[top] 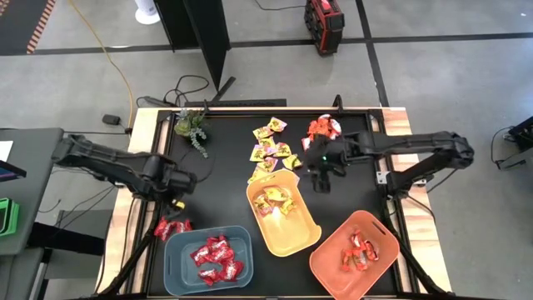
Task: Sort candy
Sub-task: Put the red candy into the blue bin
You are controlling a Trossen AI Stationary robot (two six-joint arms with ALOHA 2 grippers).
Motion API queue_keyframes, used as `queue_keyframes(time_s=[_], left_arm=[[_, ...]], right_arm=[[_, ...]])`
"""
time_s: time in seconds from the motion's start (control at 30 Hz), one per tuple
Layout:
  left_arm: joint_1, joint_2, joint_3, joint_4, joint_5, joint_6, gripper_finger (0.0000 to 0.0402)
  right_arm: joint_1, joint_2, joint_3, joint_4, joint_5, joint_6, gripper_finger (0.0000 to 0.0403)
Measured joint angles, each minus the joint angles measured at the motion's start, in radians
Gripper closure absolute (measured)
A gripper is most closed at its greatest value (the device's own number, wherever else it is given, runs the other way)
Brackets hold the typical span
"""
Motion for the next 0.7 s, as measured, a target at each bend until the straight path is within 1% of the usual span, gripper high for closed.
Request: queue_keyframes(time_s=[0.1, 0.2, 0.27, 0.4, 0.5, 0.7], left_arm=[[-0.051, 0.03, -0.031, -0.003, 0.076, -0.037, 0.015], [-0.107, 0.056, -0.071, 0.036, 0.106, -0.05, 0.015], [-0.144, 0.075, -0.097, 0.078, 0.106, -0.071, 0.015], [-0.2, 0.115, -0.096, 0.094, 0.071, -0.117, 0.015], [-0.233, 0.137, -0.103, 0.139, 0.072, -0.15, 0.015], [-0.284, 0.185, -0.114, 0.19, 0.08, -0.151, 0.015]], right_arm=[[-0.027, 0.017, 0.0, 0.054, 0.0, -0.068, 0.0112], [-0.041, 0.03, 0.0, 0.071, 0.0, -0.102, 0.0112], [-0.048, 0.035, 0.0, 0.085, -0.001, -0.108, 0.0112], [-0.052, 0.04, 0.0, 0.086, -0.001, -0.108, 0.0112], [-0.049, 0.041, 0.0, 0.083, -0.001, -0.093, 0.0112], [-0.039, 0.041, 0.0, 0.083, -0.002, -0.066, 0.0112]])
